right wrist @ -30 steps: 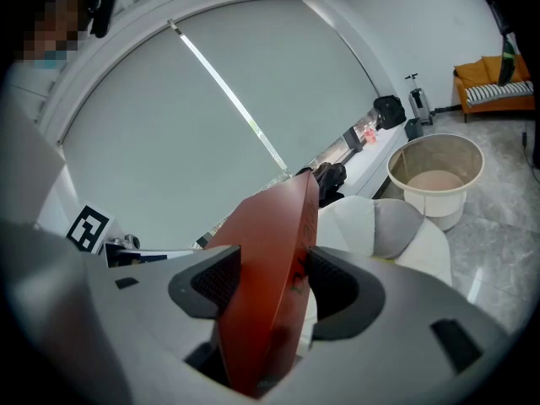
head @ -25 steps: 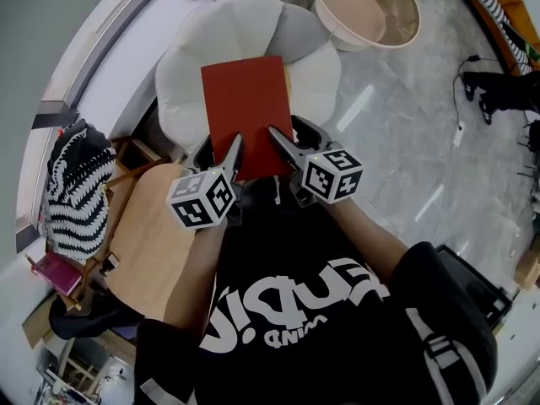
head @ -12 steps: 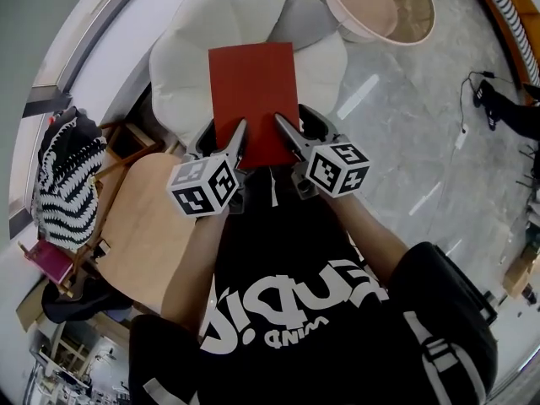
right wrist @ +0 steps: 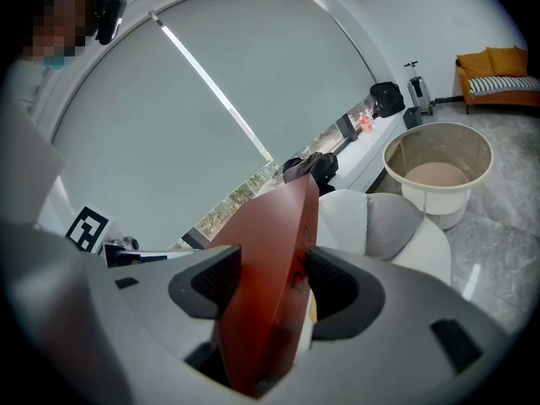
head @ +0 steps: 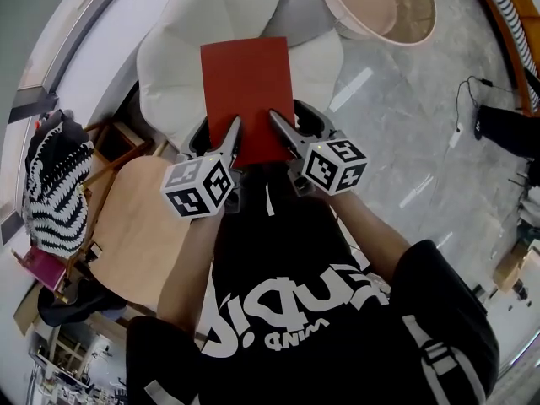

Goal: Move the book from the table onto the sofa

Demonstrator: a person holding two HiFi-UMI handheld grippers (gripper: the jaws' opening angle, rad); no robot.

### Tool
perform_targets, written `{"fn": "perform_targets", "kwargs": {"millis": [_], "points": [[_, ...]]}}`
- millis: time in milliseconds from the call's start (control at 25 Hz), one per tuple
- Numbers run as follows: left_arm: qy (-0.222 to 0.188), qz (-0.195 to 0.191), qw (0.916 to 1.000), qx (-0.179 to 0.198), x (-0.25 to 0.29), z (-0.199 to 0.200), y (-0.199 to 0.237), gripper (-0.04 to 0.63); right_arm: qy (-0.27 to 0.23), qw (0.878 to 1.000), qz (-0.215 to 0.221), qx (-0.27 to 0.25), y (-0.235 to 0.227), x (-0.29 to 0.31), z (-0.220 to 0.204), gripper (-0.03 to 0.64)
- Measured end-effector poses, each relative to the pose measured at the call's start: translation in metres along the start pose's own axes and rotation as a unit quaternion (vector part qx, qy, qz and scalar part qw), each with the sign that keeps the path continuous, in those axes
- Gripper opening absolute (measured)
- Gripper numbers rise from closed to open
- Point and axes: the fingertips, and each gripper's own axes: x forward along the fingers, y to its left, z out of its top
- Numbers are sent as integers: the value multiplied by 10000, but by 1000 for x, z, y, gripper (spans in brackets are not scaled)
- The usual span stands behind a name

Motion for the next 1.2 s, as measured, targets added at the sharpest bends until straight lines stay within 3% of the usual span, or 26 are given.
{"fn": "perform_targets", "kwargs": {"millis": [520,1200], "points": [[135,113,9993,-333,56,-31,50,272,200,9998,-30,42,-42,59,-35,245],[361,163,9984,-395,142,-78,126,270,339,9990,-190,234,-106,144,-98,244]]}}
